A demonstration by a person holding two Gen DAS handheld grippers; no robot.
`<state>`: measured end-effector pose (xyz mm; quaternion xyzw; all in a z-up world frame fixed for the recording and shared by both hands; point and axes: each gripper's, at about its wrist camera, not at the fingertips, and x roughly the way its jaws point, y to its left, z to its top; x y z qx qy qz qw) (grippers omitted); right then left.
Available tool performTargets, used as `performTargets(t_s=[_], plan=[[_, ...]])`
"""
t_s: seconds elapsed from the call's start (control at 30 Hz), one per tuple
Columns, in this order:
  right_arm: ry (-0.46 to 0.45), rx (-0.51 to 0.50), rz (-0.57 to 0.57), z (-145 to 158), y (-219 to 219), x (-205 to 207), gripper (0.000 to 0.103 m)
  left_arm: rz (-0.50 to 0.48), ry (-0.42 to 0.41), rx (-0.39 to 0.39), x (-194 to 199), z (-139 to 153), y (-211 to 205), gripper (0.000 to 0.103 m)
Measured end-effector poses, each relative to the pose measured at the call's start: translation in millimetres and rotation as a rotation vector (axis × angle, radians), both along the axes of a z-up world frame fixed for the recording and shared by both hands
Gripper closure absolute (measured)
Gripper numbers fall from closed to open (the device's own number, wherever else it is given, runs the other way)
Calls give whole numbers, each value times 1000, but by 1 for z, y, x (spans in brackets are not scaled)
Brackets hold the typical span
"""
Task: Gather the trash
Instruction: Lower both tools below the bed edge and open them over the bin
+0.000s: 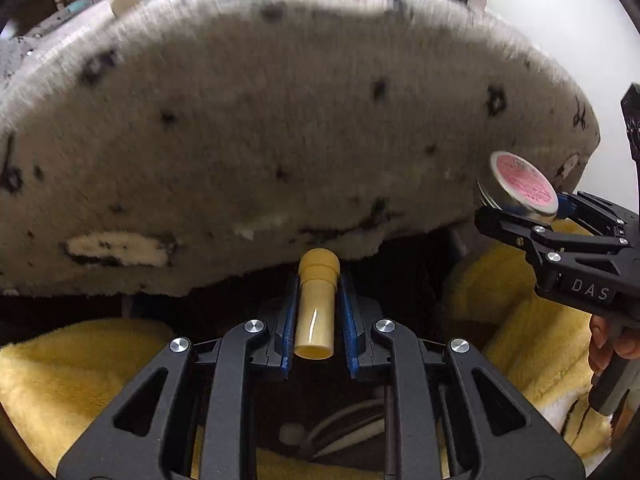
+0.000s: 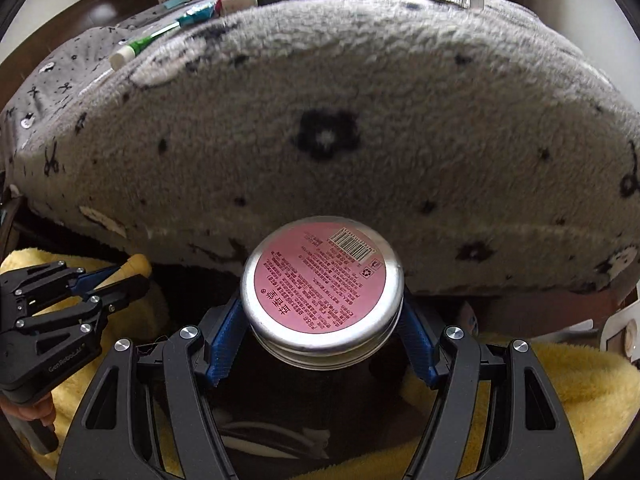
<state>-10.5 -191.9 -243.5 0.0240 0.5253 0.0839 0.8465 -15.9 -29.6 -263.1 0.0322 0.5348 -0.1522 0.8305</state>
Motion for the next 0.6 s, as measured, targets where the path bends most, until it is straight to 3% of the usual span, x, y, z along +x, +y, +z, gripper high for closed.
performTargets(t_s=[0.17,0.3,0.6], plan=[[116,9,14,-31,9,3,33,-42,140,-31,4,-36,-5,84],[175,18,6,-44,8,6,33,-68,207,-24,7,-55,-8,84],[223,27,34,-57,16,8,32,-103,259,-23,1,-73,-13,84]])
